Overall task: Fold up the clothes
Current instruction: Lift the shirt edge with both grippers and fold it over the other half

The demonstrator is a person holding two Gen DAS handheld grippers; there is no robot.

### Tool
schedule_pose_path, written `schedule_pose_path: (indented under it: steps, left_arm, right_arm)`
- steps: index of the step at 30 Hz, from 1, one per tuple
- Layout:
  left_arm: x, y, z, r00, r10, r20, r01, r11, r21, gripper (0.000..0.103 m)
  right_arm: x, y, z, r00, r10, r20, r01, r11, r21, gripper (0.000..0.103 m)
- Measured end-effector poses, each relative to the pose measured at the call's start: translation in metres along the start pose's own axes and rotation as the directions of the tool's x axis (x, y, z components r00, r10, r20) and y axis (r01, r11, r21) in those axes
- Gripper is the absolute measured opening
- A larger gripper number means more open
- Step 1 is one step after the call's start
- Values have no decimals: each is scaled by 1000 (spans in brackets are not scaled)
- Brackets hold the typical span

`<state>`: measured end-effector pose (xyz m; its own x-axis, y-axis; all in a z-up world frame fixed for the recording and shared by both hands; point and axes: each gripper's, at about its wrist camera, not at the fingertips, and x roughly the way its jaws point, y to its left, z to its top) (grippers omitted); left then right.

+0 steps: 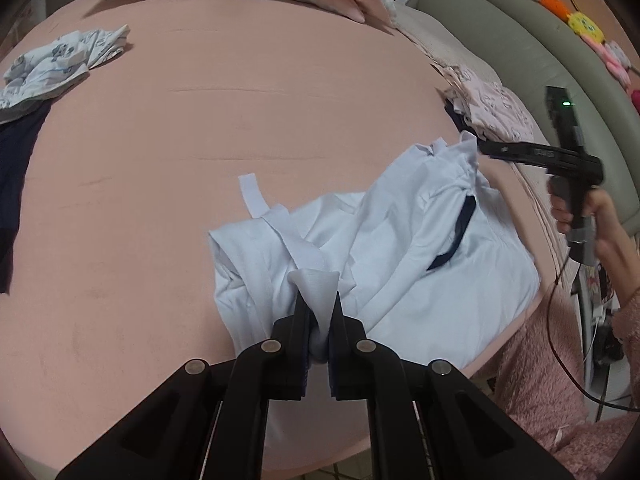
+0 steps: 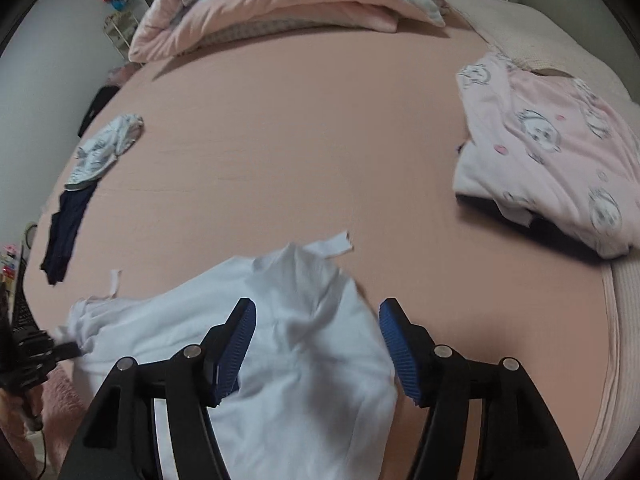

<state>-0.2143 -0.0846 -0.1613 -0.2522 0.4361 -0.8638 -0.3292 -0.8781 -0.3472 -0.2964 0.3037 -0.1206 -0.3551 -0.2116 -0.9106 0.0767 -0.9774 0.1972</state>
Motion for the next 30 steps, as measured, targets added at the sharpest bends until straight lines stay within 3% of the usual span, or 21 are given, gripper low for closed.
schedule_pose_path:
  steps: [6, 7, 8, 9, 11, 16, 20, 23, 27, 30]
  left_arm:
    - [7, 11, 4, 1000, -8, -11, 8, 1000, -21, 6]
    - [8, 13, 4, 1000, -6, -9, 6, 1000, -26, 6]
    - [9, 13, 6, 1000, 1, -5, -1, 1000, -27, 6]
    - [9, 13, 8, 1000, 9, 2, -9, 1000, -26, 6]
    - [2, 10, 12, 999, 22, 31, -22, 1000, -9, 5]
    - [-35, 1, 19, 992, 13, 123, -17, 1000, 26, 5]
    - [-54, -9, -2, 991, 20, 131, -29, 997, 65, 5]
    - [-44, -8, -28, 995, 19, 99, -25, 998, 61, 6]
    - [-18, 2, -48, 998, 56, 15, -57, 998, 15, 7]
    - [-11, 9, -53, 999, 50, -17, -50, 998, -26, 10]
  right_arm:
    - [46, 8, 19, 997, 29, -67, -33, 998, -50, 64]
    - [52, 10, 21, 996, 47, -73, -52, 997, -58, 57]
    - [57, 12, 22, 996, 41, -80, -47, 997, -69, 34]
    - [62, 14, 22, 996, 27, -85, -34, 996, -80, 22]
    - [58, 15, 20, 997, 33, -65, -37, 997, -67, 12]
    - [-6, 11, 2, 992, 114, 44, -110, 990, -83, 11]
    - [-60, 4, -48, 982, 163, 98, -156, 985, -81, 11]
    - [-61, -5, -93, 984, 165, 63, -163, 986, -23, 11]
    - [-25, -20, -144, 986, 155, -70, -147, 984, 102, 15]
    - [-20, -29, -154, 983, 174, -49, -165, 974, 154, 17]
